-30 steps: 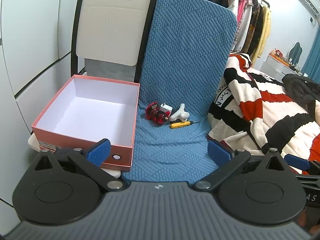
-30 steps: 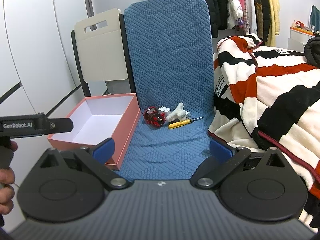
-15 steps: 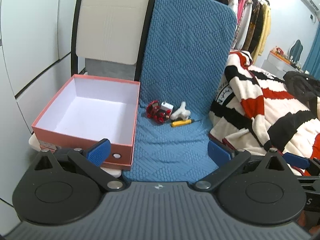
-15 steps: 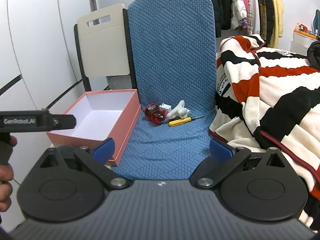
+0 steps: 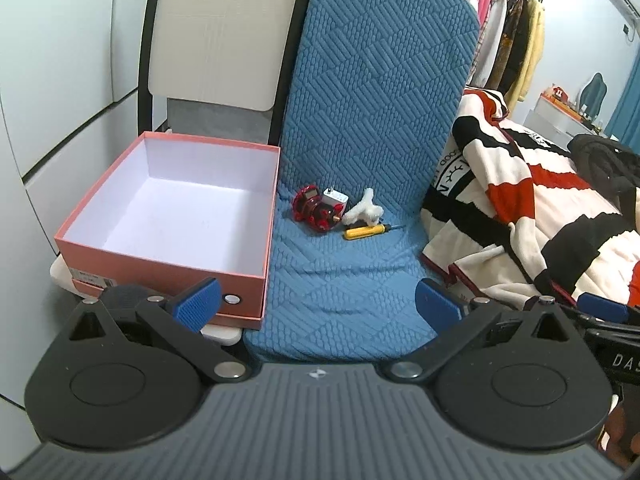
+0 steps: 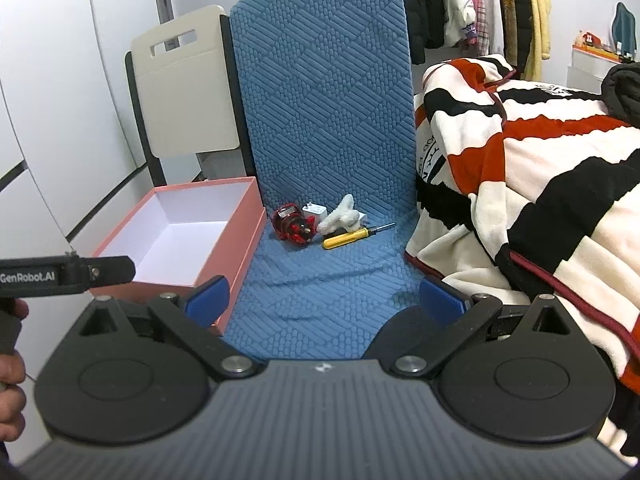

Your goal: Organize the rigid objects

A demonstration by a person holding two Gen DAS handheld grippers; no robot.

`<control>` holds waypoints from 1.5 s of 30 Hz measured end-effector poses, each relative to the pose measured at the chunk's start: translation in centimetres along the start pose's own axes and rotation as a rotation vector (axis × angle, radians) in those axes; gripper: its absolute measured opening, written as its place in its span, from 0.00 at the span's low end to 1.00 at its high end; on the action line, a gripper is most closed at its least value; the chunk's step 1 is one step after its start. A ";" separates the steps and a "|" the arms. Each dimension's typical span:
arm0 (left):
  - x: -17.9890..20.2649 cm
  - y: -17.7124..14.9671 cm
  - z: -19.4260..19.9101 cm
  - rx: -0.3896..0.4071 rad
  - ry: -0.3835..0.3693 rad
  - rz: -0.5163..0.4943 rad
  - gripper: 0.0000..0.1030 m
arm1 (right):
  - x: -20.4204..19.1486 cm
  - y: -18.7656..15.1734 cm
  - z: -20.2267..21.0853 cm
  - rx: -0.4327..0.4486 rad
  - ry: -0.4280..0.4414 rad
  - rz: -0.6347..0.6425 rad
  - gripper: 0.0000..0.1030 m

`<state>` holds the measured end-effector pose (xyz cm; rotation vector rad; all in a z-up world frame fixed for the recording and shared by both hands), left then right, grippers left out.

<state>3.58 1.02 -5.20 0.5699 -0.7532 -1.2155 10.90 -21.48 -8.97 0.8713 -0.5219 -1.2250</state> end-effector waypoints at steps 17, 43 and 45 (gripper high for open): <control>-1.0 -1.0 -2.8 -0.010 -0.058 -0.007 1.00 | -1.4 -0.8 -2.4 -0.020 0.040 0.036 1.00; 1.3 -0.4 -13.4 -0.084 -0.048 -0.047 1.00 | 3.2 -0.3 -9.4 -0.017 0.028 -0.041 1.00; 1.5 -0.2 -14.2 -0.081 -0.042 -0.062 1.00 | 3.5 -0.5 -10.4 -0.029 0.021 -0.054 1.00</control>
Point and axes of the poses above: each gripper's, at about its wrist camera, not at the fingertips, and z roughly against the way its jaws point, x to its right, y to its top, the point moved 4 cm from there along -z, roughly the way its jaws point, and after that the axes turned 1 degree about z, right-handed, at the moved point
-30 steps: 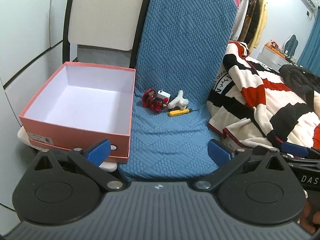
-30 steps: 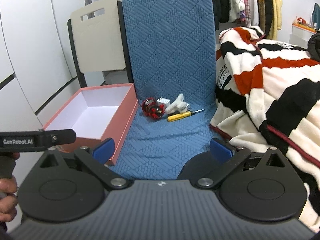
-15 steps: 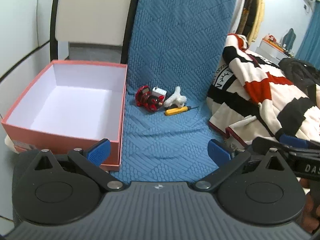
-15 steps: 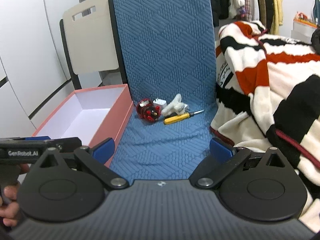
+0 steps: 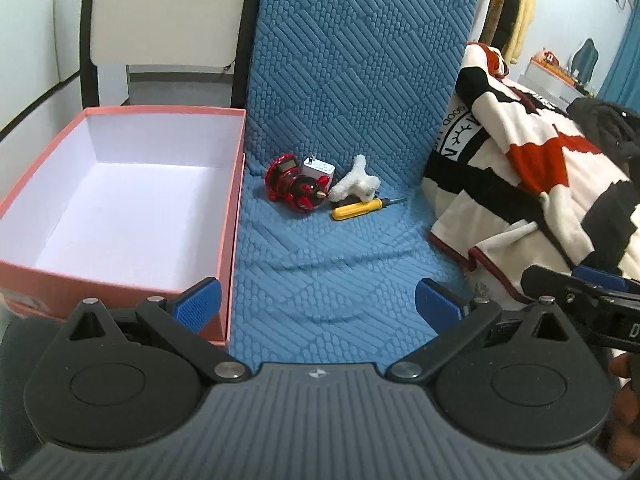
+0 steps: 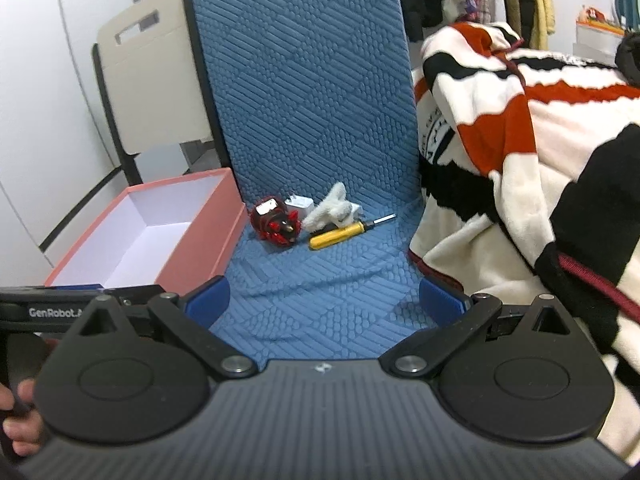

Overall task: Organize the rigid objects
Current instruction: 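Move the right tool toward the white plush toy while the left tool approaches the red lion figurine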

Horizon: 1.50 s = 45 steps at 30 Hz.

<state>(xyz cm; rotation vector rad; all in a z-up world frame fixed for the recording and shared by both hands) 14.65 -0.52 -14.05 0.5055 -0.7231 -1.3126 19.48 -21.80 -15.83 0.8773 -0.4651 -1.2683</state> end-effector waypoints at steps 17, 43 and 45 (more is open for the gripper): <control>-1.7 3.0 -6.3 0.039 0.001 0.004 1.00 | 0.7 1.2 -6.6 0.022 -0.074 -0.092 1.00; 1.2 6.0 -19.4 0.017 -0.017 -0.068 0.80 | 3.1 6.1 -16.8 0.051 -0.006 -0.289 0.77; 1.4 6.2 -20.0 0.023 -0.006 -0.087 0.80 | 2.8 6.6 -17.6 0.045 0.010 -0.290 0.76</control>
Point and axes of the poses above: each gripper's, at about its wrist camera, not at the fingertips, and z roughly against the way its jaws point, x to its right, y to its top, the point moved 4 cm from there along -z, roughly the way its jaws point, and after that the axes turned 1 degree about z, right-handed, at the moved point
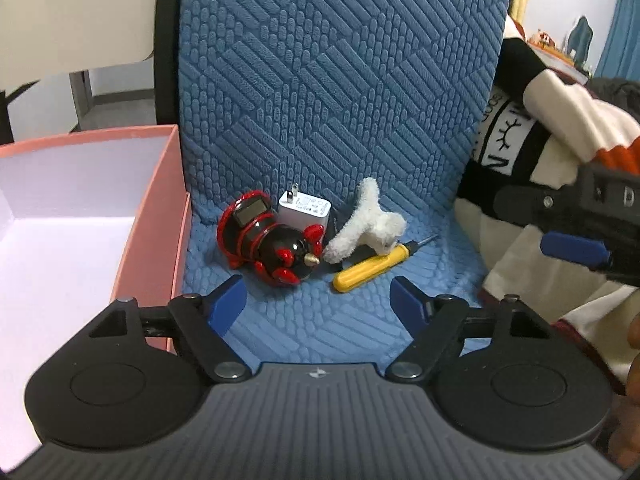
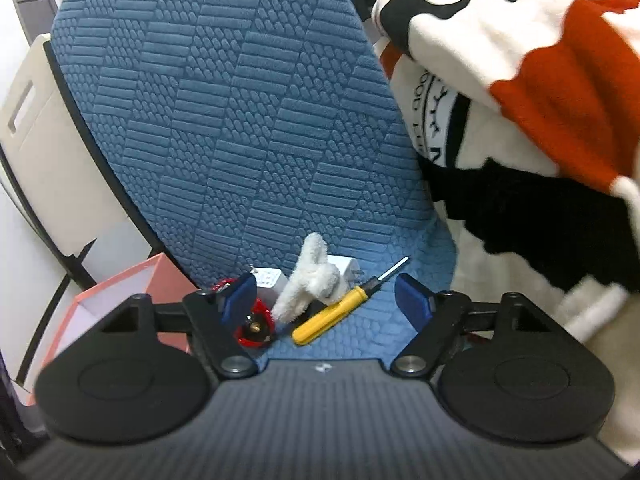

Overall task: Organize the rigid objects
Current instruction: 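Move the right tool toward the white plush toy while the left tool approaches the red lion figurine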

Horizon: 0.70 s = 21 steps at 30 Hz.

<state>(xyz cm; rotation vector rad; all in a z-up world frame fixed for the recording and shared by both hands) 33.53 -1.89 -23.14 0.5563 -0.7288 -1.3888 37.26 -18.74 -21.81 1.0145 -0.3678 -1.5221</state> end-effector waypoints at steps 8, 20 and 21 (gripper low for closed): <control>-0.5 0.9 -2.0 0.030 0.056 0.001 0.80 | -0.9 0.6 -3.9 -0.070 0.006 0.013 0.75; -0.7 1.3 -5.1 0.045 0.128 -0.015 0.73 | -0.2 1.2 -8.5 -0.192 0.084 -0.105 0.68; -0.7 1.3 -5.3 0.042 0.130 -0.014 0.69 | -0.1 1.2 -8.8 -0.206 0.091 -0.117 0.66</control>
Point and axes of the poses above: each gripper's, at about its wrist camera, not at the fingertips, and z roughly against the way its jaws point, x to its right, y to its top, the point moved 4 cm from there along -z, roughly the way its jaws point, and after that the axes turned 1 degree about z, right-handed, at the moved point
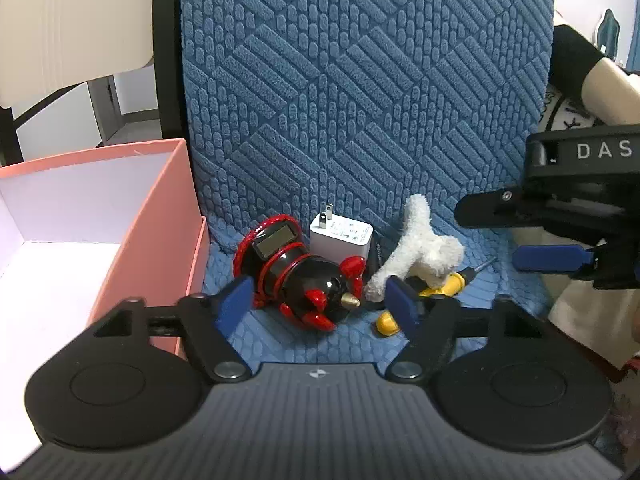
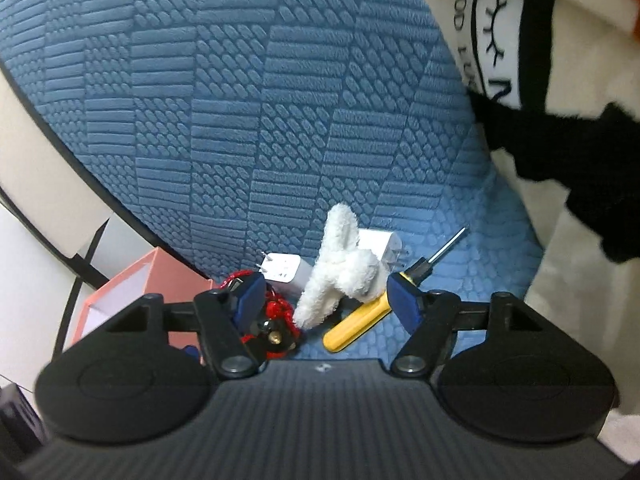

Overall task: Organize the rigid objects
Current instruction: 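Move the right tool toward the white plush toy while the left tool approaches the red lion figurine, then close the right gripper on the white plush toy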

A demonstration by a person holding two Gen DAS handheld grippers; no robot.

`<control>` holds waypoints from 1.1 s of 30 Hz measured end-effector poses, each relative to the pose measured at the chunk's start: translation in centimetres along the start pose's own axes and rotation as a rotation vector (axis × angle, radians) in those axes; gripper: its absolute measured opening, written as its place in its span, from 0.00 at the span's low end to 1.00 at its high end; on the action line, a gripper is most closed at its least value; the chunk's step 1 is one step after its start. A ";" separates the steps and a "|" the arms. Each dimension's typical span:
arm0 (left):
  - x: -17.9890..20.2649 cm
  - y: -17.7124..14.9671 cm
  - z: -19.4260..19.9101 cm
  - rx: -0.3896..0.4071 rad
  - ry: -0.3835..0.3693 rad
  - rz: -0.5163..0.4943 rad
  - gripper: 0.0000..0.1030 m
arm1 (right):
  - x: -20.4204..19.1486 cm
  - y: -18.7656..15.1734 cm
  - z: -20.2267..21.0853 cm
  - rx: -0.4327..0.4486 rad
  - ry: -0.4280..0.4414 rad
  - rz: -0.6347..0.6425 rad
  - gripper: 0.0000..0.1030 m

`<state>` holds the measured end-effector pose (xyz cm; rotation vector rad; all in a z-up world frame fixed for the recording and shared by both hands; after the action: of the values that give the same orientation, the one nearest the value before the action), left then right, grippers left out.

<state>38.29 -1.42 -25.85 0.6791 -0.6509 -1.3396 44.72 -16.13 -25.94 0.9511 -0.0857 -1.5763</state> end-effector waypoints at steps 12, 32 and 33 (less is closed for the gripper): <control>-0.1 0.0 -2.8 -0.064 0.013 0.052 0.68 | 0.0 0.9 -4.0 -0.072 -0.042 0.002 0.65; -2.3 1.0 -6.8 -0.207 -0.029 0.278 0.75 | 0.0 1.3 -8.5 -0.151 -0.130 0.081 0.60; -2.3 1.0 -6.9 -0.208 -0.029 0.284 0.75 | -0.1 1.4 -8.6 -0.151 -0.131 0.081 0.60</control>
<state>43.92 1.43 -29.62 0.3839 -0.5970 -1.1352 51.00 -12.59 -30.84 0.7187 -0.0943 -1.5458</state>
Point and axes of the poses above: each gripper's, at about its wrist camera, not at the fingertips, and z roughly against the way its jaws point, x to its right, y to its top, the point moved 4 cm from there along -z, roughly the way its jaws point, and after that the axes turned 1 degree about z, right-handed, at the moved point
